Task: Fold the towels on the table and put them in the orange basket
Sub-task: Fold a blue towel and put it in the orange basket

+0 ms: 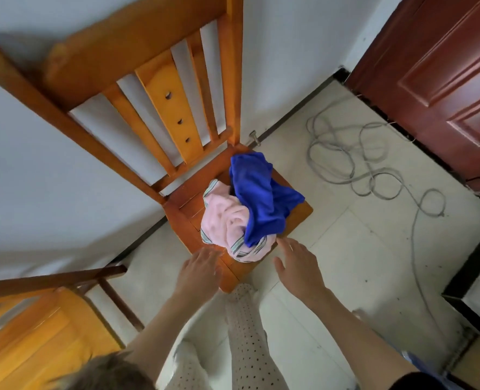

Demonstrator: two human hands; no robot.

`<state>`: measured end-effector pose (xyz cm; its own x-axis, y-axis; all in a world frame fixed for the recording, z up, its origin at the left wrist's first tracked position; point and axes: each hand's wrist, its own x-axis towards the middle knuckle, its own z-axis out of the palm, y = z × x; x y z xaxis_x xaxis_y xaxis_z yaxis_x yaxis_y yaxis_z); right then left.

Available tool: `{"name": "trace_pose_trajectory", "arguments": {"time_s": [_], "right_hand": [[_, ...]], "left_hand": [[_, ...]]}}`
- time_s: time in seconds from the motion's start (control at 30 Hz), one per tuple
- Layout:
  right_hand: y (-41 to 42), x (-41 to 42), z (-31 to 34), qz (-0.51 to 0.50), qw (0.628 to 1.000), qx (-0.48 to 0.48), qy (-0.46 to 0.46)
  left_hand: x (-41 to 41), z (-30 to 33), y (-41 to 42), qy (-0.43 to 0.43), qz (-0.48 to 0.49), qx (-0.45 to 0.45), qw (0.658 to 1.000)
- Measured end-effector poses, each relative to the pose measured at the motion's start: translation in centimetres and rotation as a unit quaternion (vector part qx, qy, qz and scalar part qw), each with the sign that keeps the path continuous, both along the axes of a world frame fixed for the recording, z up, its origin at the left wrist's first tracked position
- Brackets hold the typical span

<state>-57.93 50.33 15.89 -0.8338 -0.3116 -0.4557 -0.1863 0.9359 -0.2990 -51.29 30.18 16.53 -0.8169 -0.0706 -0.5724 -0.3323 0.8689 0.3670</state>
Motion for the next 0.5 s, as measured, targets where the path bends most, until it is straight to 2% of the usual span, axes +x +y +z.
{"name": "trace_pose_trajectory", "arguments": {"time_s": [0.23, 0.4, 0.5], "right_hand": [[-0.8, -4.5, -8.2, 0.072, 0.997, 0.013, -0.012], [-1.5, -6.5, -13.4, 0.128, 0.989, 0.059, 0.043], [-1.7, -7.7, -14.4, 0.150, 0.986, 0.042, 0.060]], "left_hand": [[-2.9, -7.2, 3.0, -0.043, 0.026, -0.009, 0.999], [-3.9, -10.4, 3.4, -0.027, 0.034, -0.008, 0.999], [-4.7, -10.9, 3.4, 0.007, 0.044, -0.008, 0.999]]}}
